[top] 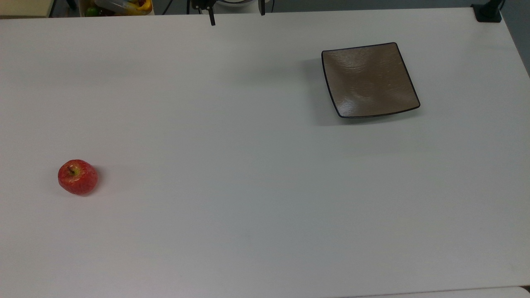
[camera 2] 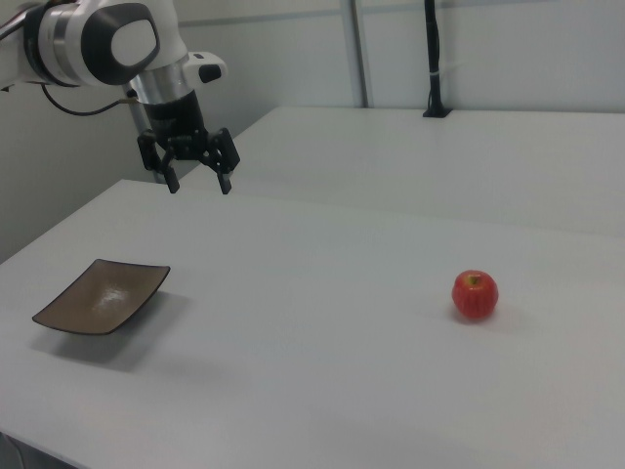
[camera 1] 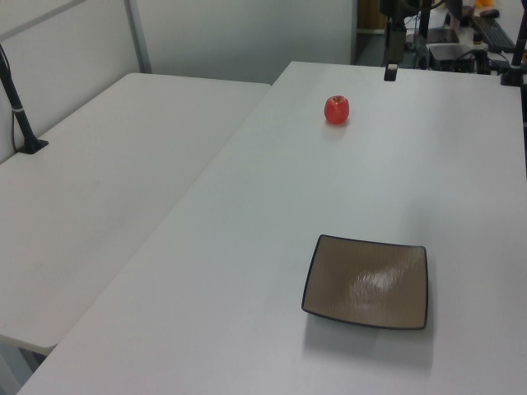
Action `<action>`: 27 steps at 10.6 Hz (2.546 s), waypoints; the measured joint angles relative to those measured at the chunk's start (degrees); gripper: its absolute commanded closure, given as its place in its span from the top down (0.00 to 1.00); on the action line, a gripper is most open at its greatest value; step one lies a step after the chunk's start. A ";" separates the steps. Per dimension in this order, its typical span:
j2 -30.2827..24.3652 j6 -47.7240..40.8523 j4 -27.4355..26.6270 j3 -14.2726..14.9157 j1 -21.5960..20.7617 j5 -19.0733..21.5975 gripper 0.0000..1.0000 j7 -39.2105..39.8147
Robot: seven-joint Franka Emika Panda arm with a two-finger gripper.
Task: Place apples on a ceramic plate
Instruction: 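Open the gripper and start moving toward the red apple, then lower the open gripper over the red apple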
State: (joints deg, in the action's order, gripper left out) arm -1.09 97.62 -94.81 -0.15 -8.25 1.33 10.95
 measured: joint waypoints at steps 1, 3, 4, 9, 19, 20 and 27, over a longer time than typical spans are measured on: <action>0.00 -0.22 -0.01 0.11 0.07 0.00 1.00 0.46; 0.00 -0.25 -0.07 0.11 0.17 0.01 1.00 0.82; 0.02 -0.25 -0.08 0.11 0.19 0.01 1.00 0.91; 1.20 -0.25 -0.20 0.16 0.99 0.01 1.00 0.92; 15.75 18.41 8.55 4.21 13.82 0.47 1.00 8.14; 17.29 20.98 8.62 4.24 14.91 0.47 1.00 9.01; 29.70 40.76 9.13 4.38 21.23 0.47 1.00 9.71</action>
State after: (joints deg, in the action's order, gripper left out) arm 28.61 138.38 -85.67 4.22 12.98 1.81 20.65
